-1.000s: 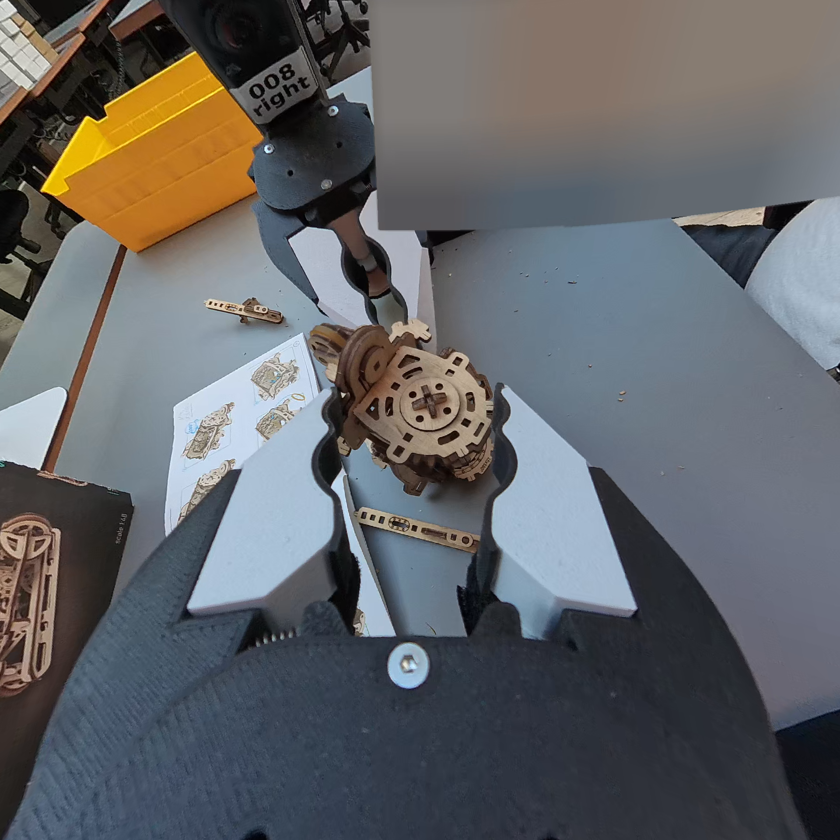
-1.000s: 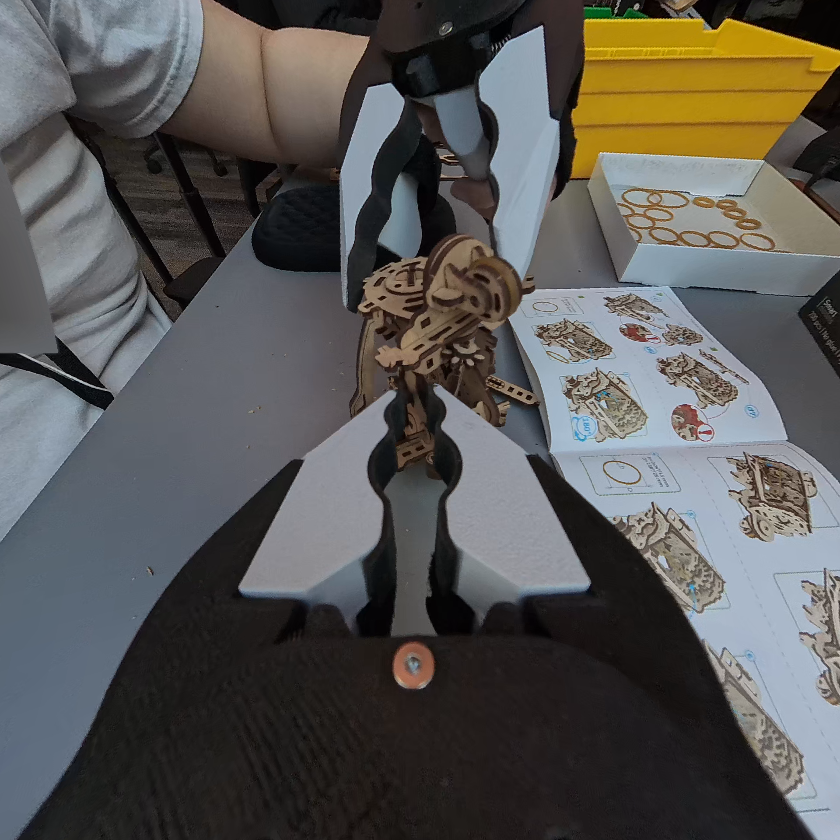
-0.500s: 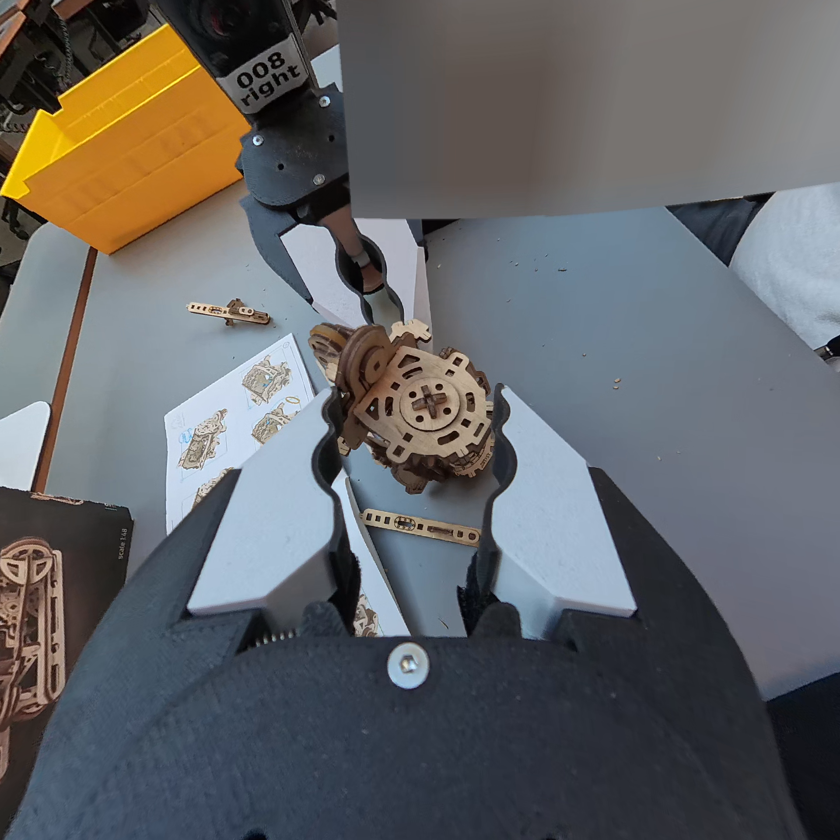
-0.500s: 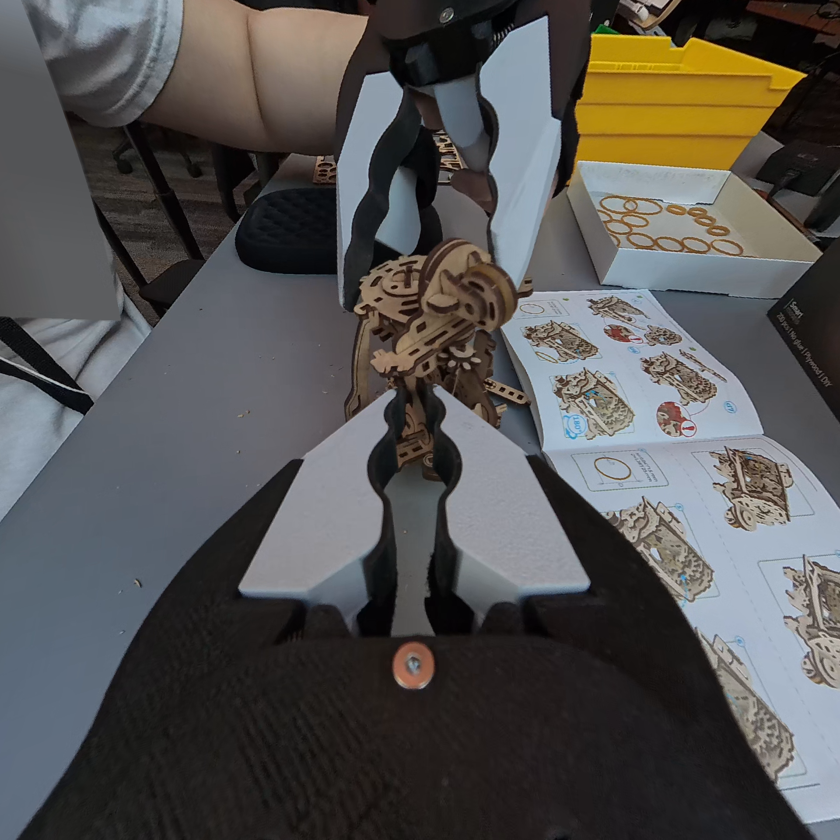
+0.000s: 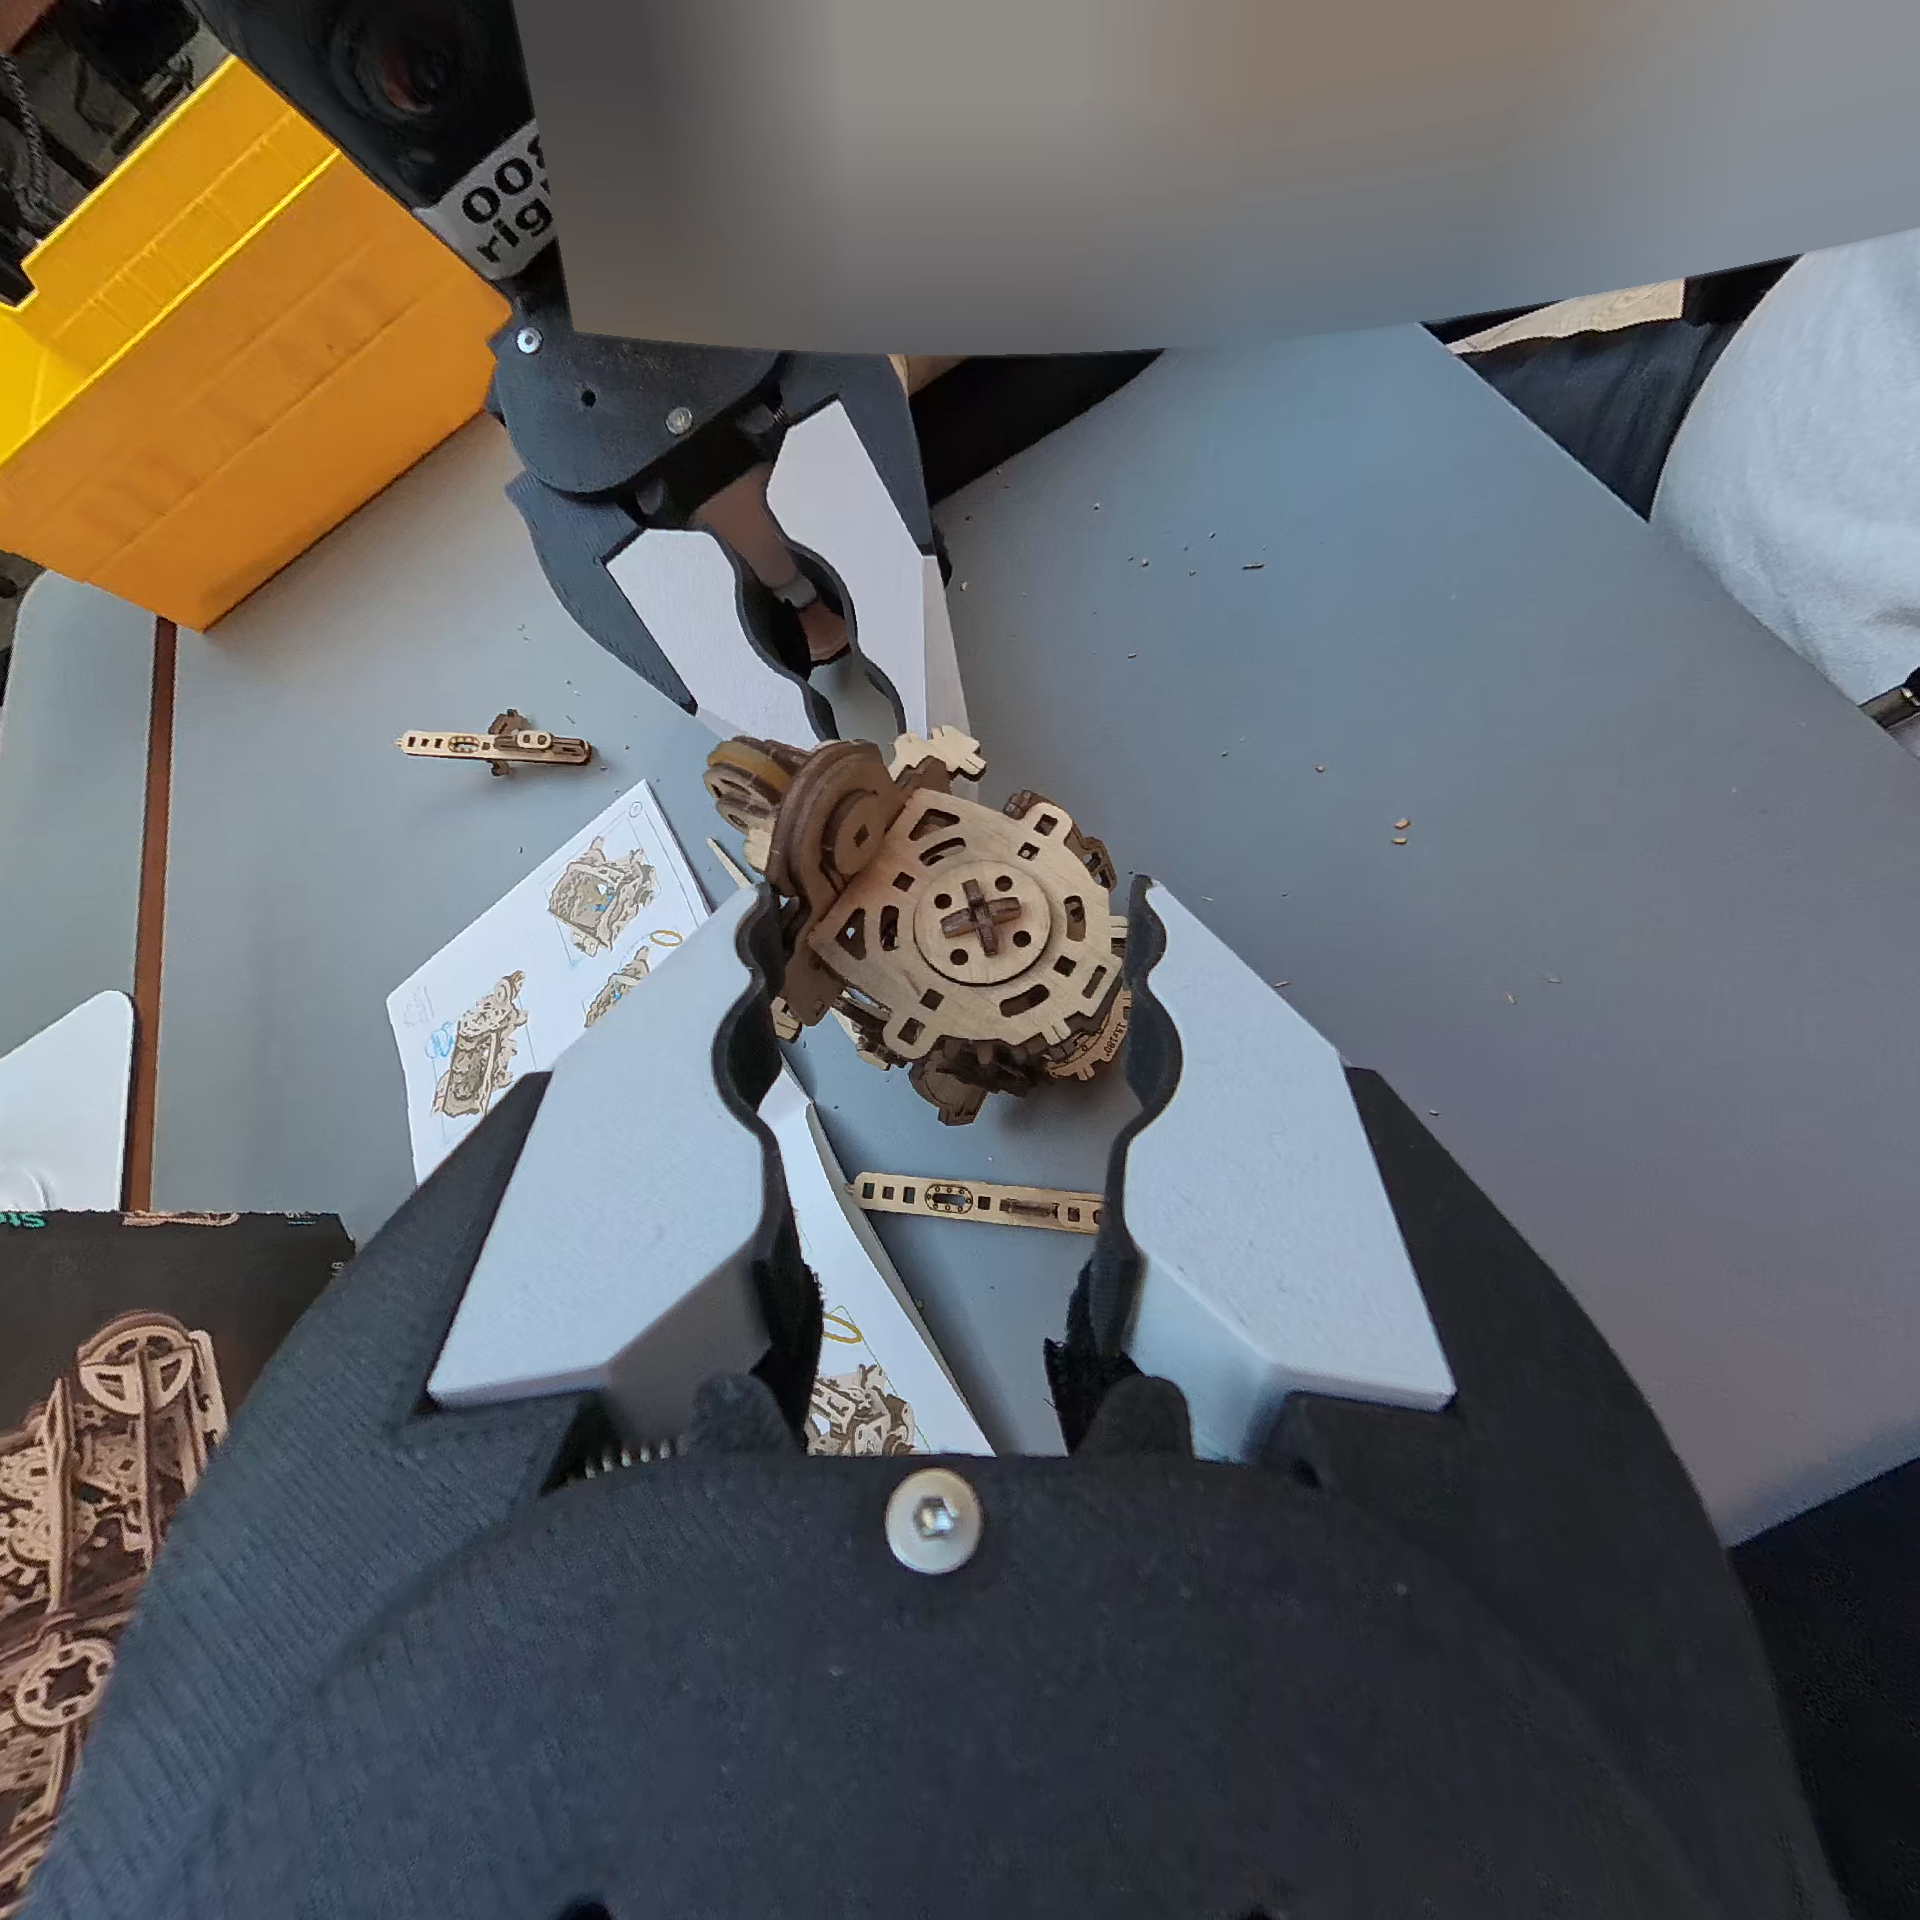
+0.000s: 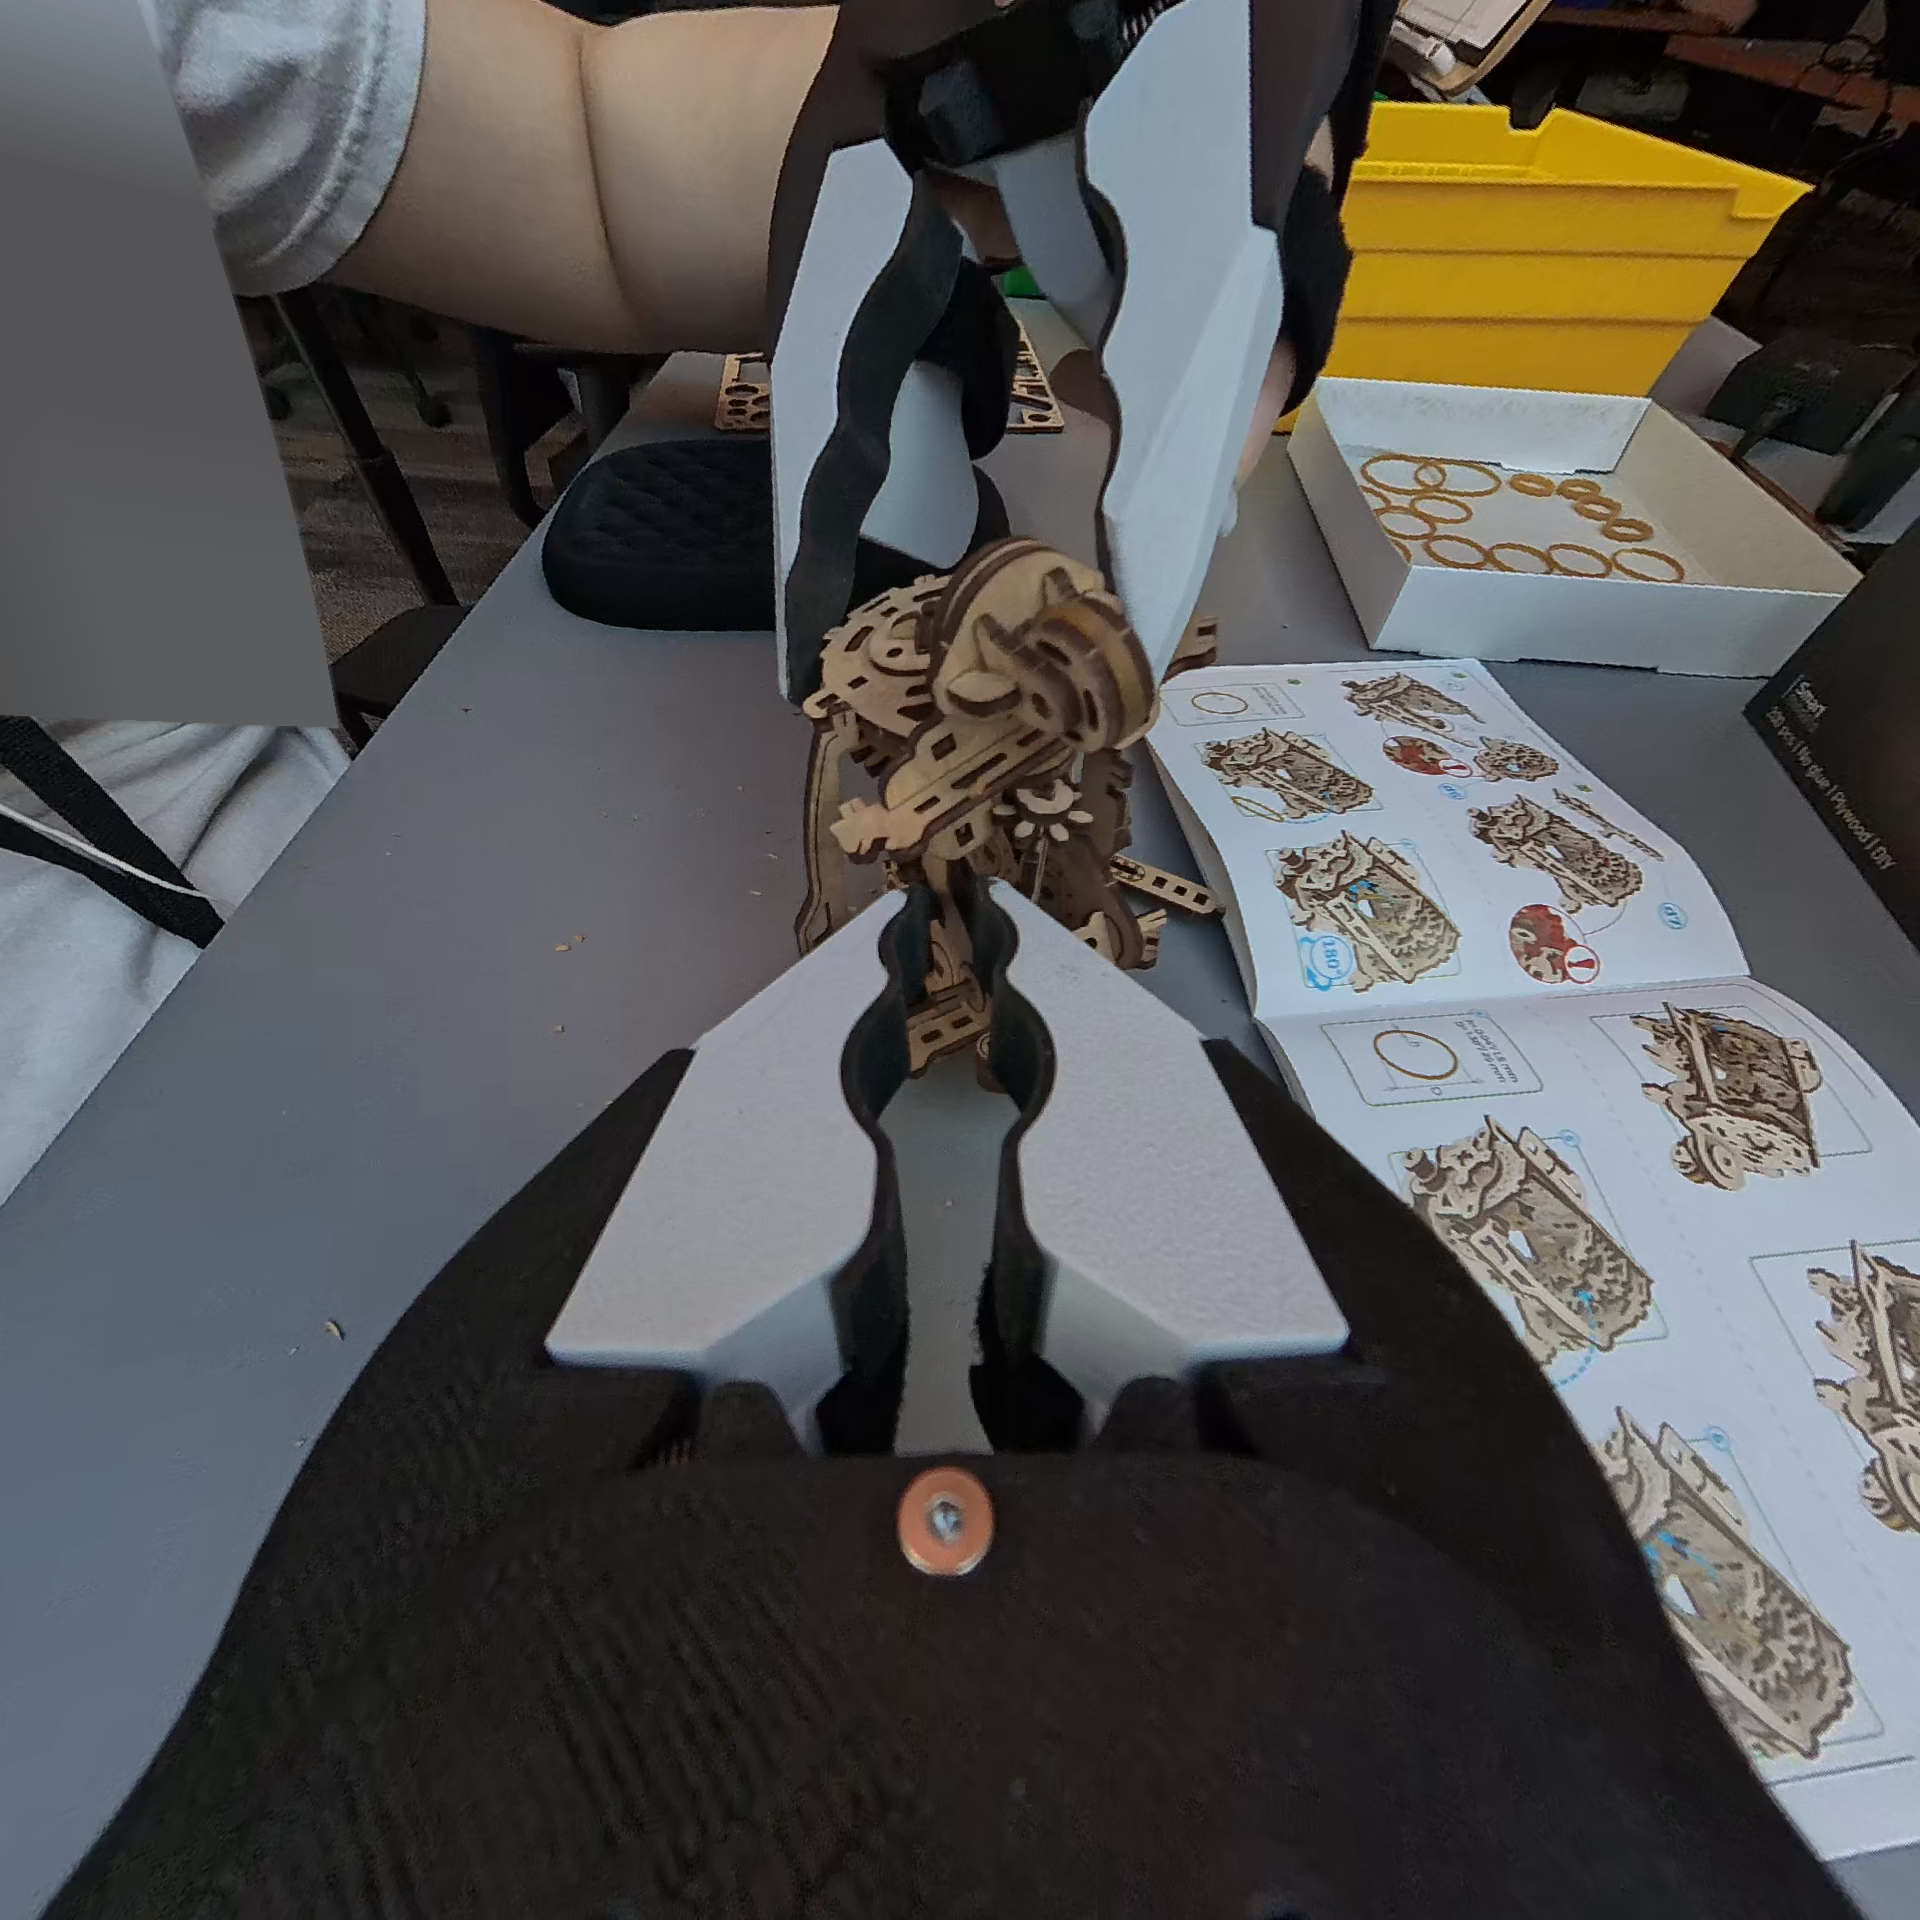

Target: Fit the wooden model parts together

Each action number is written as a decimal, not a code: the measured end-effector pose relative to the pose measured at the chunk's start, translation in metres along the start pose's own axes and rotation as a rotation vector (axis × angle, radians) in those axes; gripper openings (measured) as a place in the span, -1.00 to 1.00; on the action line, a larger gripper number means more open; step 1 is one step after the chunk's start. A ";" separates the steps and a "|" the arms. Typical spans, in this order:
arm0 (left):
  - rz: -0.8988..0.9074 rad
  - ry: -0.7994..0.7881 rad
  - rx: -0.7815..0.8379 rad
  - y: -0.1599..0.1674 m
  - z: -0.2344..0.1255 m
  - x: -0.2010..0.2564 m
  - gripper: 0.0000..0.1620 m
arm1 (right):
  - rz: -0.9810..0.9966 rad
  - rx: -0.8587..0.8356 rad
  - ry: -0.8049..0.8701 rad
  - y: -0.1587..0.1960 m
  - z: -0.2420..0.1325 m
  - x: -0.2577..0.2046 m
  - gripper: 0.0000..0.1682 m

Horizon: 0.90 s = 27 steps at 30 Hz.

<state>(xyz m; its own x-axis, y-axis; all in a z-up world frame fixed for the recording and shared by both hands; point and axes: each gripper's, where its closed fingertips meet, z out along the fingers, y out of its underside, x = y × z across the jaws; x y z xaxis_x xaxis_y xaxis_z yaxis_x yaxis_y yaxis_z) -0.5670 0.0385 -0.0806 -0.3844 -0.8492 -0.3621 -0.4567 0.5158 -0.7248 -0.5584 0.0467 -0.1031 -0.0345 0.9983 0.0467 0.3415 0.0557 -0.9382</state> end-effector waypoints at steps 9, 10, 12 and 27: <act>-0.015 -0.001 0.038 -0.003 0.003 0.001 -0.20 | 0.000 0.004 0.056 0.001 -0.007 0.003 -0.92; -0.016 0.002 0.046 -0.003 0.004 0.002 -0.20 | 0.004 0.014 0.068 -0.001 -0.010 0.005 -0.92; -0.011 0.001 0.053 -0.004 0.004 0.004 -0.20 | 0.014 0.039 0.085 -0.005 -0.017 0.005 -0.92; 0.078 -0.092 0.015 -0.006 0.009 0.003 -0.20 | 0.117 0.189 0.390 -0.033 -0.055 0.003 -0.66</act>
<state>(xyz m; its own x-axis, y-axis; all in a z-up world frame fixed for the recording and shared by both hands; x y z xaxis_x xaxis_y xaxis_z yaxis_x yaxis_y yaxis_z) -0.5585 0.0318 -0.0831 -0.3429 -0.8135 -0.4696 -0.4156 0.5798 -0.7008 -0.5175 0.0490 -0.0534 0.3636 0.9311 0.0279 0.1427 -0.0261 -0.9894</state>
